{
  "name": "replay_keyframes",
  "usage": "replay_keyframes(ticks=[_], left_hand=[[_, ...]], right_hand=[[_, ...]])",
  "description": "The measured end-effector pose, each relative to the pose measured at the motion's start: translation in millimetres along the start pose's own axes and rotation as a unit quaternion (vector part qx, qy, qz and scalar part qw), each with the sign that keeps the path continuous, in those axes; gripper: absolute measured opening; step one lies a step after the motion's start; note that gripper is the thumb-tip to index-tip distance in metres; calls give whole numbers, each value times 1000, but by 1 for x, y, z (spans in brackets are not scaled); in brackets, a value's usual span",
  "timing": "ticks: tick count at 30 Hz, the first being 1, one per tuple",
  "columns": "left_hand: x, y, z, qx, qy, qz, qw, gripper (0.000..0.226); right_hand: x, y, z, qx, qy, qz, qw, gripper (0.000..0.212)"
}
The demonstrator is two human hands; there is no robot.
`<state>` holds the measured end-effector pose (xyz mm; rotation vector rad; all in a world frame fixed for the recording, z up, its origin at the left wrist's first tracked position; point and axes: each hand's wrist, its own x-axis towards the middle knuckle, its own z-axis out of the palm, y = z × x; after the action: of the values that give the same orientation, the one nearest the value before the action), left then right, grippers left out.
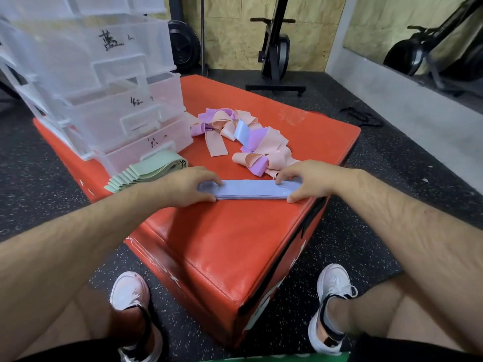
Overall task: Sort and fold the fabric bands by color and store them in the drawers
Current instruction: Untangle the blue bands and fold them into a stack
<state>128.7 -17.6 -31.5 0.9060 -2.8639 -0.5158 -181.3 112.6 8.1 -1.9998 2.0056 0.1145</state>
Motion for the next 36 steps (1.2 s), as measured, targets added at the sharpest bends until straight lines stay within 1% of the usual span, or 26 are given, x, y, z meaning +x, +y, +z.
replay_keyframes(ticks=[3,7,8,10,11,13,16,18,22,24,26,28,29,32,34,36], left_hand=[[2,1,-1,10,-1,-2,1000,45],[20,7,-10,17,40,-17,999,56],[28,9,-13,16,48,-22,998,57],[45,12,-19,14,62,-38,997,51],[54,13,-21,14,72,-46,996,47],[74,11,-22,13,94,-54,994,47],[100,6,-24,3,80,-68,994,48],[116,2,-25,22,64,-81,994,48],[141,-7,-23,26,69,-102,992,44],[147,-9,-24,23,68,-112,991,44],[152,-11,-23,25,60,-125,990,45],[155,-14,-22,24,54,-133,989,46],[155,-14,-22,22,52,-132,990,48],[156,-14,-25,-10,61,-128,990,50],[155,-11,-30,-32,81,-122,989,40],[154,-8,-37,-59,119,-116,984,28]], right_hand=[[0,-7,-7,-15,19,-16,1000,54],[13,-22,-25,-4,105,-26,994,35],[19,-27,-28,8,118,-22,993,35],[36,-36,-32,29,134,-21,990,37],[47,-39,-32,28,141,-22,989,37],[70,-42,-32,12,159,-20,987,34],[103,-45,-32,-23,145,6,989,37],[122,-48,-32,-55,132,15,990,39],[154,-55,-32,-100,135,25,986,39],[169,-57,-29,-110,110,47,987,40],[177,-56,-27,-114,80,67,988,44],[178,-53,-26,-120,70,82,987,55],[178,-51,-27,-123,77,88,986,56],[178,-42,-33,-113,144,88,979,36],[174,-37,-41,-89,195,77,974,37],[166,-36,-51,-66,237,60,967,43]])
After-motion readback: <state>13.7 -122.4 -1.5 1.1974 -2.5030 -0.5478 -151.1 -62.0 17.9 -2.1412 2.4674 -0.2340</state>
